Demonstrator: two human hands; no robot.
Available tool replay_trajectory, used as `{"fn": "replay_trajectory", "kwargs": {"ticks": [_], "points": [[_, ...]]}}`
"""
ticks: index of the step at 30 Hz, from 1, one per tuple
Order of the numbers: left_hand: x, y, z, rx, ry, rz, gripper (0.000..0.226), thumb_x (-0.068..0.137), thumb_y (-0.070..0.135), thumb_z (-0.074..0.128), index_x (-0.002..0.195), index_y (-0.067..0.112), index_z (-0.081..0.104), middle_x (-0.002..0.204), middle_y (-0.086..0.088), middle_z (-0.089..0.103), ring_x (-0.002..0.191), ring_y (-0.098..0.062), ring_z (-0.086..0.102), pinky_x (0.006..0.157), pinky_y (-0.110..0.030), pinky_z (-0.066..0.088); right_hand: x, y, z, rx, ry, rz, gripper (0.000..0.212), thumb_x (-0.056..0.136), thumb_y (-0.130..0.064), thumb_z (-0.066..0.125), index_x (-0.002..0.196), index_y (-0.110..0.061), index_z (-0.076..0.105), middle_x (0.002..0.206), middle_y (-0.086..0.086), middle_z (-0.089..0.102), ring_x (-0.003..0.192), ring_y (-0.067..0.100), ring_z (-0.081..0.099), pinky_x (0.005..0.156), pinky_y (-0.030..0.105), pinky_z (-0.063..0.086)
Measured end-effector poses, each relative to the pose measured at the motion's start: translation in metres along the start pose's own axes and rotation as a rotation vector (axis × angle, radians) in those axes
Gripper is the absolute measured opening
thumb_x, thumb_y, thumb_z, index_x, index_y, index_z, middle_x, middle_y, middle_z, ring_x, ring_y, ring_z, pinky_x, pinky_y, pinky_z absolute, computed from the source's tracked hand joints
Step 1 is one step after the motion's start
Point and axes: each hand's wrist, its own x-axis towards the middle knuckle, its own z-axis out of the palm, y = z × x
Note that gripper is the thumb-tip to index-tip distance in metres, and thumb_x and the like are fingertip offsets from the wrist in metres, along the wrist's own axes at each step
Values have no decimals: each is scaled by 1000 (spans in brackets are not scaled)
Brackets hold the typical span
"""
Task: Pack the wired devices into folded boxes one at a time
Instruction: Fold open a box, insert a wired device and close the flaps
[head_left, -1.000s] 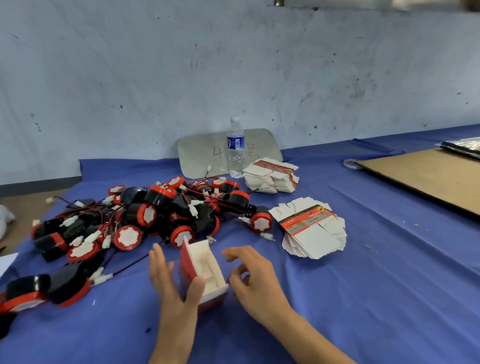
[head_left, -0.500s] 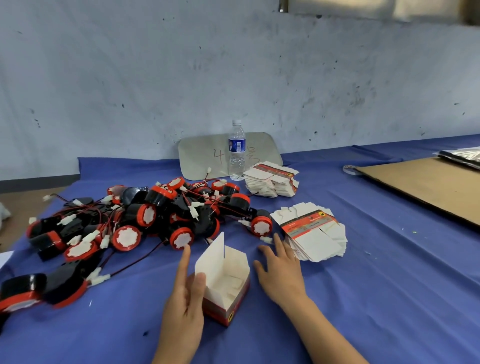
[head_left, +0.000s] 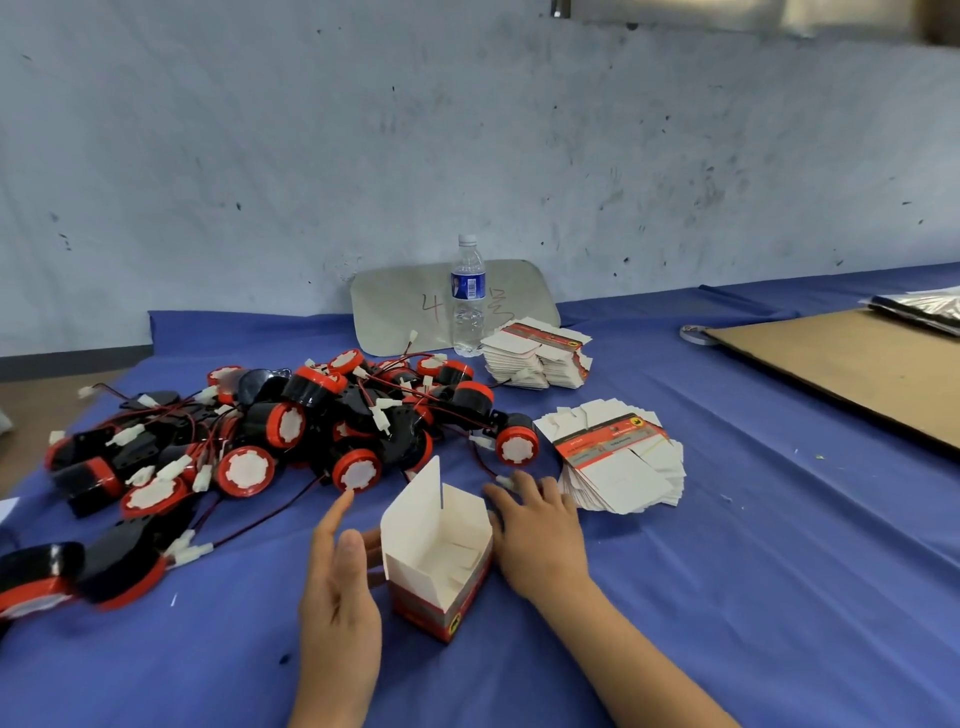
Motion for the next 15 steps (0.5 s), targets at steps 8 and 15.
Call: {"fn": "replay_trajectory", "kwargs": {"ticks": [8, 15], "points": [[1, 2, 1, 29, -7, -51, 50, 85, 56, 27, 127, 39, 48, 90, 5, 67, 86, -3, 63, 75, -27, 46, 4, -12, -7, 309, 365, -86, 16, 74, -2, 77, 78, -5, 62, 83, 11, 59, 69, 25, 56, 53, 25, 34], [-6, 22, 3, 13, 51, 166, 53, 87, 67, 46, 136, 59, 26, 123, 21, 58, 95, -2, 60, 80, -15, 46, -9, -16, -72, 1054, 909, -29, 27, 92, -27, 57, 89, -51, 46, 77, -11, 58, 71, 5, 60, 65, 9, 43]]}}
